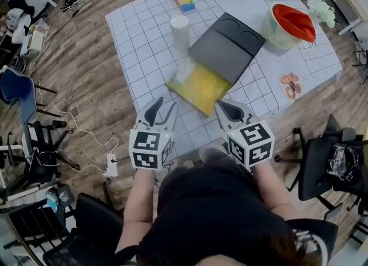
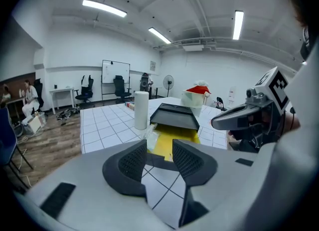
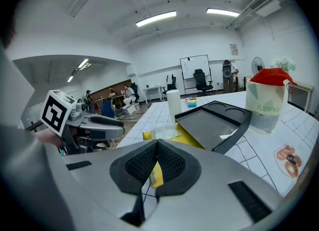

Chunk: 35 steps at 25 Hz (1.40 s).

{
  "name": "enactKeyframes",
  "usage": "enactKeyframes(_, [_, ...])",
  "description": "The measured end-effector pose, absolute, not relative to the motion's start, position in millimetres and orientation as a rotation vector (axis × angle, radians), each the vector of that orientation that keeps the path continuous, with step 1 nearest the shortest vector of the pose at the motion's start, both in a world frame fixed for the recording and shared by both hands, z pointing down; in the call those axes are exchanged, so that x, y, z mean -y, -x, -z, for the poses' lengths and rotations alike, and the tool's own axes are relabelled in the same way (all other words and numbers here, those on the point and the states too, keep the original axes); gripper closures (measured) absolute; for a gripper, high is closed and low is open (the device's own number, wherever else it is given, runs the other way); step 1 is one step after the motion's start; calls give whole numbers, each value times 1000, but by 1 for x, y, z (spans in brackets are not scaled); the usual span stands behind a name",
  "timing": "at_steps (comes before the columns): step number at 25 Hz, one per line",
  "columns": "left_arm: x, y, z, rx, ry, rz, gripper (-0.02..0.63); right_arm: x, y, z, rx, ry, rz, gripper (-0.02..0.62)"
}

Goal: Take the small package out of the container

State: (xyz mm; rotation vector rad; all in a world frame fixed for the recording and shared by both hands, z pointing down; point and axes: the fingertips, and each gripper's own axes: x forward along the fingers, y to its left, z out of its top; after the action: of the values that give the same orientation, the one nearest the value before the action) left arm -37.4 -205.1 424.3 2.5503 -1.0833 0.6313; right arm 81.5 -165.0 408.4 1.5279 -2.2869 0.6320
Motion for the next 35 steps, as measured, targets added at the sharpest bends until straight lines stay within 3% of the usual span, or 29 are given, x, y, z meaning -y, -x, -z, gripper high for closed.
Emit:
enactKeyframes(20, [300, 4, -484, 1210, -2405, -951, 414, 255, -80, -444, 2367, -1159, -692, 580])
enactKeyframes(35, [319, -6, -508, 1205, -2339, -1061, 431, 269, -72, -463, 2379, -992, -719, 580])
